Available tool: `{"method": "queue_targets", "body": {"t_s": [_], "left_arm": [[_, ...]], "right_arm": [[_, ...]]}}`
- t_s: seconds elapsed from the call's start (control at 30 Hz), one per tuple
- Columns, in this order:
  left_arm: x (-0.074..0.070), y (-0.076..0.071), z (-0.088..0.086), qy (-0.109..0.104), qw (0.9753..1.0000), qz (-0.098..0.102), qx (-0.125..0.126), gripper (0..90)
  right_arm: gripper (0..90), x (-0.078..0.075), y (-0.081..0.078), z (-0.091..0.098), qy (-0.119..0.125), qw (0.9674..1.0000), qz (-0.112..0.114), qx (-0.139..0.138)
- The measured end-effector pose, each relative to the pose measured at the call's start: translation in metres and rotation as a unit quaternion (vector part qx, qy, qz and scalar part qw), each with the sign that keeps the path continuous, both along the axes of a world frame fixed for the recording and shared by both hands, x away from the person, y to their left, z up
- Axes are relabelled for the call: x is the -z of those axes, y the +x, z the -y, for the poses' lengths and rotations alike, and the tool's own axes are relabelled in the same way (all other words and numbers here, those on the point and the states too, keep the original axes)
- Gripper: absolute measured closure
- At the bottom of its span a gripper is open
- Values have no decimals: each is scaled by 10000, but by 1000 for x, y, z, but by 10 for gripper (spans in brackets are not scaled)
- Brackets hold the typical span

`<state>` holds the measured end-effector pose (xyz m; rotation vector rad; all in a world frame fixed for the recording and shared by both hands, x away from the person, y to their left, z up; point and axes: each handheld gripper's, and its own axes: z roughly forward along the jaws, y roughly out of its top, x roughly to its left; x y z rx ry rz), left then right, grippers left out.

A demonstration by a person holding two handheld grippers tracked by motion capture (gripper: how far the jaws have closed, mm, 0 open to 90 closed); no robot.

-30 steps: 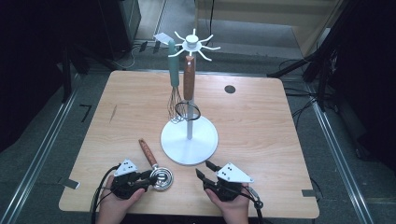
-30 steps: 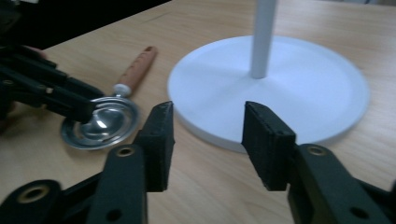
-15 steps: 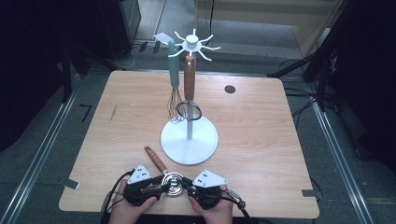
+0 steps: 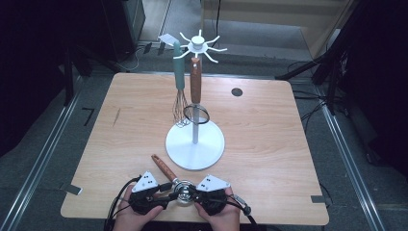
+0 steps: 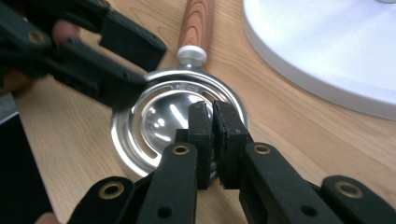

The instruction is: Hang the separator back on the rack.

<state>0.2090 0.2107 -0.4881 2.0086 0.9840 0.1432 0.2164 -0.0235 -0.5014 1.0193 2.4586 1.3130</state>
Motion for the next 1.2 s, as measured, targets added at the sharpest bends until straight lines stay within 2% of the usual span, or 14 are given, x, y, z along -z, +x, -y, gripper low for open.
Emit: {"method": "queue_targets", "body": {"t_s": [0.1, 0.27, 0.43, 0.53, 0.87, 0.93, 1.0, 1.1, 1.2], "left_arm": [[-3, 3, -10, -149, 9999, 21, -16, 603], [-6, 8, -24, -133, 9998, 53, -109, 715], [-6, 13, -35, -76, 9995, 44, -317, 801], [-6, 16, -43, -57, 9991, 22, -420, 837], [-8, 21, -64, -230, 9966, 104, -787, 843], [-8, 22, -68, -229, 9963, 92, -826, 835], [-8, 23, -71, -268, 9956, 124, -889, 826], [-9, 25, -76, -279, 9943, 172, -1013, 815], [-8, 26, -83, -173, 9928, 239, -1157, 790]], "right_arm": [[864, 0, 1, 3, -88, 9999, 16, 45], [851, 0, 4, 10, -217, 9996, 33, 160], [842, -1, 6, 18, -336, 9990, 104, 272], [836, -1, 7, 24, -513, 9978, 230, 356], [803, -2, 11, 46, -533, 9971, 224, 493], [777, -3, 12, 50, -629, 9962, 274, 540], [735, -6, 12, 55, -558, 9960, 313, 622], [687, -15, 13, 55, -374, 9972, 395, 510], [663, -20, 15, 45, -372, 9978, 453, 309]]}}
